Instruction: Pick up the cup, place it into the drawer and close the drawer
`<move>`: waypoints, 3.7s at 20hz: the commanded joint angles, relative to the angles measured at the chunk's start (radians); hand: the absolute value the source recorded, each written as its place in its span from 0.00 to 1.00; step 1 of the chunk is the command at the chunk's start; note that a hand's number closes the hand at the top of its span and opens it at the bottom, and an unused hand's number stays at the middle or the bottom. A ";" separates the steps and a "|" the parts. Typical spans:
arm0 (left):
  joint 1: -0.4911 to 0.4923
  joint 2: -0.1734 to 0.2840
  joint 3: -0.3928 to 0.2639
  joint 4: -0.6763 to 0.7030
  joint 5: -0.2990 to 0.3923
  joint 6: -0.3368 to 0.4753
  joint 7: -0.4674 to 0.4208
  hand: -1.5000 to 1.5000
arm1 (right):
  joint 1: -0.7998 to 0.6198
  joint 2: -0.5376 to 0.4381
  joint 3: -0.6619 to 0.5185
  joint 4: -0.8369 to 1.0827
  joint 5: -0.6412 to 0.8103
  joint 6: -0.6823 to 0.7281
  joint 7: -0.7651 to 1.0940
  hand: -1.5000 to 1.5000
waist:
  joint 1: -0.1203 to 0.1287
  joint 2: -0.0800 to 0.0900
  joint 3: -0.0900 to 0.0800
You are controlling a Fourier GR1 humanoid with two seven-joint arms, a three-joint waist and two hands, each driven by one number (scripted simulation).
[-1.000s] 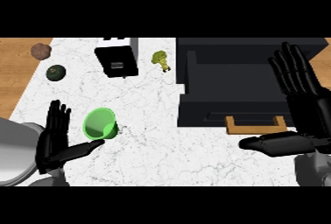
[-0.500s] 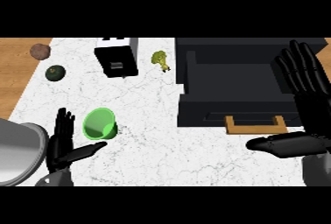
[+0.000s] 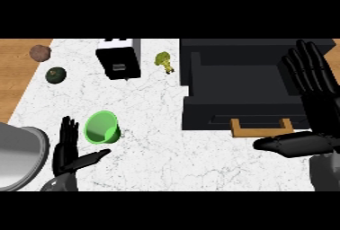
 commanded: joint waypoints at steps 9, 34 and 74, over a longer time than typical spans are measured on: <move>-0.168 0.051 0.030 0.285 -0.013 -0.036 -0.144 0.00 | -0.021 -0.010 -0.003 -0.074 -0.019 -0.013 0.096 0.00 | -0.013 0.003 -0.001; -0.219 -0.046 0.055 0.170 -0.014 0.028 -0.390 1.00 | -0.033 -0.015 -0.015 -0.003 -0.012 0.004 0.044 0.00 | -0.013 0.005 -0.001; -1.043 -0.163 -0.423 -0.052 0.072 0.379 0.648 1.00 | -0.038 -0.028 -0.042 0.045 -0.009 0.019 -0.013 0.00 | -0.050 0.008 0.003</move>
